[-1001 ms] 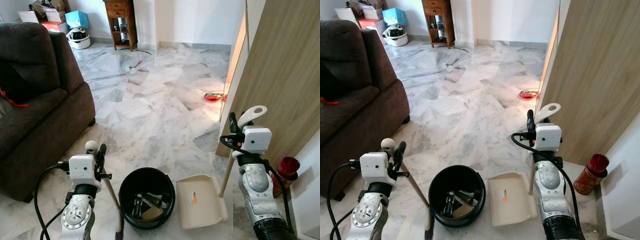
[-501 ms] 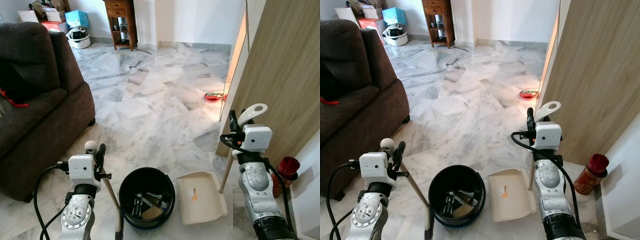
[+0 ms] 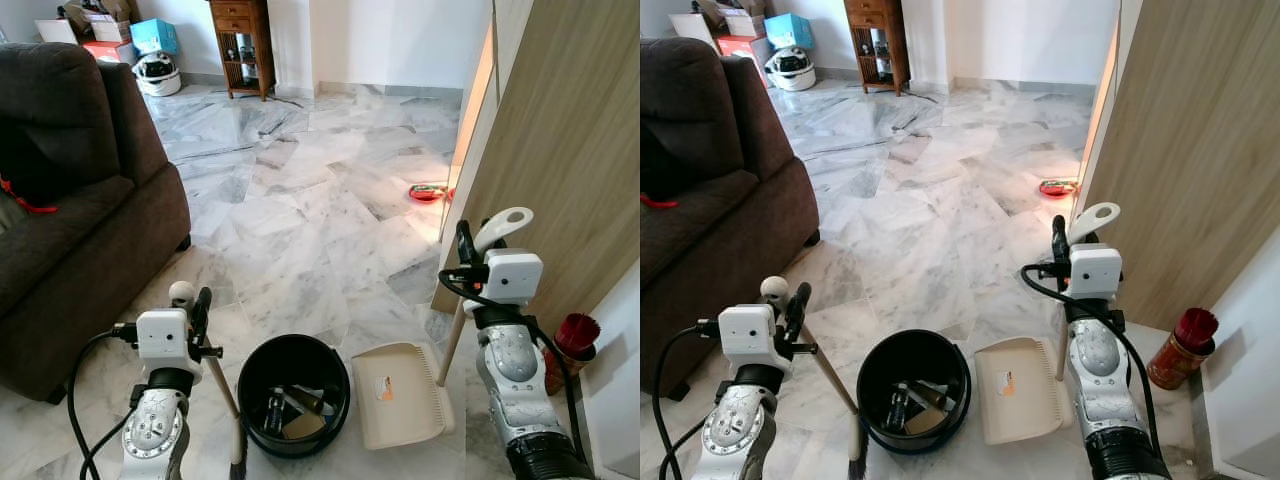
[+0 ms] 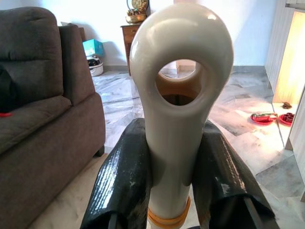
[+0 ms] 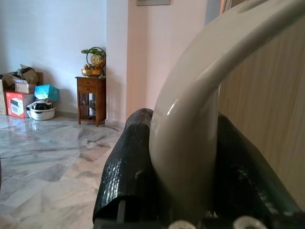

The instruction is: Sweep floor

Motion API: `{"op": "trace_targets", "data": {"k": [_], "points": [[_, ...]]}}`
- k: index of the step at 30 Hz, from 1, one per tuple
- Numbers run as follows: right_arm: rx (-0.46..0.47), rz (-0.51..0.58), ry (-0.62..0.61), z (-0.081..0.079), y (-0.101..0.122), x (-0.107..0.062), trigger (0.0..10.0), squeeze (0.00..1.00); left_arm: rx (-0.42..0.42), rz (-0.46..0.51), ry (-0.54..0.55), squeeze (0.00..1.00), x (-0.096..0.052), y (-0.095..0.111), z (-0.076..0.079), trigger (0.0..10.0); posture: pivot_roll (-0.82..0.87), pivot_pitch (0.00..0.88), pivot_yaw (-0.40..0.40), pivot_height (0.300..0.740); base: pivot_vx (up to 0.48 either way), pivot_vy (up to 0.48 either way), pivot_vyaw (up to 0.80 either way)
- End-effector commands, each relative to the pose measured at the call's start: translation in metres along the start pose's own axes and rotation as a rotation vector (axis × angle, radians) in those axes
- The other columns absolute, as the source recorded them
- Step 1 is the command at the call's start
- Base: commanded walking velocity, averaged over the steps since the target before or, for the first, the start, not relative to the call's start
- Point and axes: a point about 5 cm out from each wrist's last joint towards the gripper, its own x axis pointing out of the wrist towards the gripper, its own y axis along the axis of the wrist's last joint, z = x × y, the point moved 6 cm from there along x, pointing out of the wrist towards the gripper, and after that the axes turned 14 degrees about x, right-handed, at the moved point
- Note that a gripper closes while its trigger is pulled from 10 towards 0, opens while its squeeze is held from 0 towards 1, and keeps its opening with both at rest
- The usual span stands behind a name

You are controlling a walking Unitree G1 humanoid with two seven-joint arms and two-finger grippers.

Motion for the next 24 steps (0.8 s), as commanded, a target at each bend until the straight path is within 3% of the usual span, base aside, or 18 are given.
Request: {"op": "trace_targets", "data": {"k": [1, 24], "points": [[0.014, 0.054, 0.021, -0.0073, 0.0119, 0.0069, 10.0, 0.00, 0.008, 0.069, 0.019, 0.00, 0.0031, 0.0158, -0.0073, 10.0, 0.08, 0.000, 0.061, 0.740, -0.247, 0.000, 0.00], [0.033, 0.040, 0.044, -0.0144, 0.0087, 0.0062, 10.0, 0.00, 0.007, 0.072, 0.039, 0.00, 0.0025, 0.0165, -0.0107, 10.0, 0.10, 0.000, 0.050, 0.740, -0.280, 0.000, 0.00]]}}
